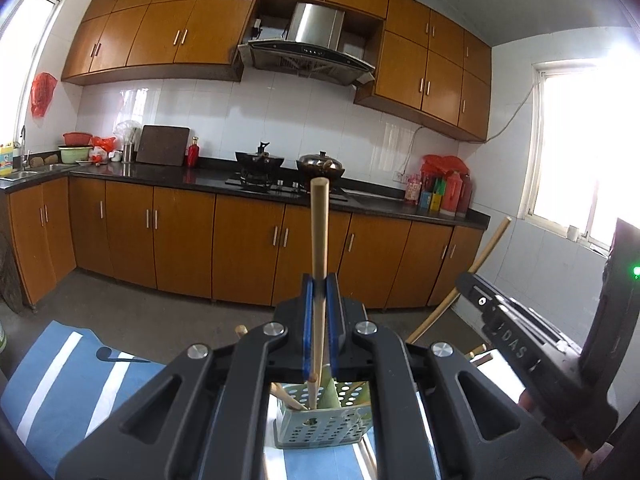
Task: Organize utensils
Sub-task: 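Drop the chopstick into the holder with the left tool while the right tool releases its chopstick, then grasp the last chopstick with the left tool while the right tool grasps another chopstick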
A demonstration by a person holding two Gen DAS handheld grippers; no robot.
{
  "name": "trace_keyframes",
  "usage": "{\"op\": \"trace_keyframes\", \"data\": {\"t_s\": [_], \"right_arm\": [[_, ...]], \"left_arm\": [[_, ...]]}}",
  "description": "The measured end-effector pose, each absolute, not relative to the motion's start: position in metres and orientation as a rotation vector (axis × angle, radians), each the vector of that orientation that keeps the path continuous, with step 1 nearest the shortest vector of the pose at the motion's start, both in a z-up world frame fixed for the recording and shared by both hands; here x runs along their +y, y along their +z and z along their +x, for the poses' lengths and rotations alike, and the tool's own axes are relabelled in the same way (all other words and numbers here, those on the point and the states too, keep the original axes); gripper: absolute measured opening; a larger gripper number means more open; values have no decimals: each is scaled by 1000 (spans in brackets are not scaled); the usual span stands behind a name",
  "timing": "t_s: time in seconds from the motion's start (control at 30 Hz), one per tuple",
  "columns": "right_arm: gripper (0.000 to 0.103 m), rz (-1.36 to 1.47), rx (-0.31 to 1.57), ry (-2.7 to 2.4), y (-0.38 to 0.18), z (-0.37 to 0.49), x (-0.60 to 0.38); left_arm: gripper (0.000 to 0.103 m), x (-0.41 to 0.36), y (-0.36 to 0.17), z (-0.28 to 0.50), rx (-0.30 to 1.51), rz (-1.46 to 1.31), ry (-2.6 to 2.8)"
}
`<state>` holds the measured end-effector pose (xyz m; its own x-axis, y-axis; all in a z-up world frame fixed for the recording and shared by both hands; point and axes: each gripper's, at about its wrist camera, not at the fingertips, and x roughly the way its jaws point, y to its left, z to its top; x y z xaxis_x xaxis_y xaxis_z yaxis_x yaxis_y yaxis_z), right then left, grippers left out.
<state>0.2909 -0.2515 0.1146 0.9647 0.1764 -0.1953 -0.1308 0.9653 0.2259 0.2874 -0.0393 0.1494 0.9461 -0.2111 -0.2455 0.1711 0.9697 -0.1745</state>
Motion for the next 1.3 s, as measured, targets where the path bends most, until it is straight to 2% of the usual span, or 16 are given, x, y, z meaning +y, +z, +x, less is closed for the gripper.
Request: {"op": "trace_keyframes", "data": {"t_s": [0.2, 0.53, 0.57, 0.63, 0.7, 0.83, 1.03, 1.17, 1.3], "right_arm": [[8, 214, 249, 169, 112, 289, -250], [9, 213, 200, 148, 136, 251, -267], [11, 210, 199, 142, 137, 241, -271], [27, 209, 207, 124, 133, 225, -278], [29, 203, 228, 113, 125, 212, -285], [29, 198, 350, 90, 86, 194, -299], [29, 201, 607, 79, 1, 192, -299], [29, 187, 766, 144, -47, 191, -278], [29, 129, 846, 187, -75, 186, -249]], "left_arm": [[8, -39, 143, 294, 293, -148, -197], [9, -26, 161, 266, 261, -170, -182], [10, -24, 162, 261, 257, -173, -180], [12, -16, 164, 245, 254, -174, -172], [17, -7, 160, 227, 262, -169, -159], [20, 13, 133, 201, 326, -158, -130], [20, 44, 56, 185, 516, -147, -52], [20, 57, 7, 184, 657, -157, -23], [20, 51, -18, 181, 725, -151, -42]]}}
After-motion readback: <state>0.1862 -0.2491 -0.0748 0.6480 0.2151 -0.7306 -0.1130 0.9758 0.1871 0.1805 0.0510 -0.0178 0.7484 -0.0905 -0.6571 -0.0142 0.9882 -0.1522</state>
